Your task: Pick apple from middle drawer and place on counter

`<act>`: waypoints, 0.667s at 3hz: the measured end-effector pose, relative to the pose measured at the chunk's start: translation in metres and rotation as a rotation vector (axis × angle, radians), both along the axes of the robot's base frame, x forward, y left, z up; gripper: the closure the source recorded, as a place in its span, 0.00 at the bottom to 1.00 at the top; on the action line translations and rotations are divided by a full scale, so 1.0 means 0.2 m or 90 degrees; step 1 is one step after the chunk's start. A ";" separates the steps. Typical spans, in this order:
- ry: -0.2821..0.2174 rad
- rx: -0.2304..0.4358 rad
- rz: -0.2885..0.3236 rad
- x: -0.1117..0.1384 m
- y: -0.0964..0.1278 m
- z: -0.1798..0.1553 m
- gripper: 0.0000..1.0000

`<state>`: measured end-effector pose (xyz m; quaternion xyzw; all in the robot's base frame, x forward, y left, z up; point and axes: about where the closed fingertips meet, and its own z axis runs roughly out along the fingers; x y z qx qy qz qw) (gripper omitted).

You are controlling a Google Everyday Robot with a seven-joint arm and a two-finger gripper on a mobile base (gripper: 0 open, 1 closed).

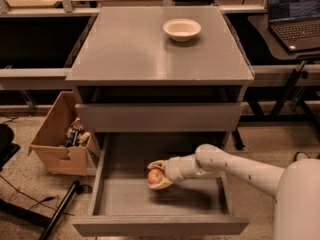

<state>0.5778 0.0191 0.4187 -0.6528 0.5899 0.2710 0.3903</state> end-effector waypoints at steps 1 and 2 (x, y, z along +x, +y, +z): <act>0.026 -0.005 0.051 -0.21 0.01 0.40 1.00; 0.064 -0.009 0.071 -0.34 -0.05 0.85 1.00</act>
Offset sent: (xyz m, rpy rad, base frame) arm -0.0805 -0.0421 0.3657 -0.0765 0.0776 0.1299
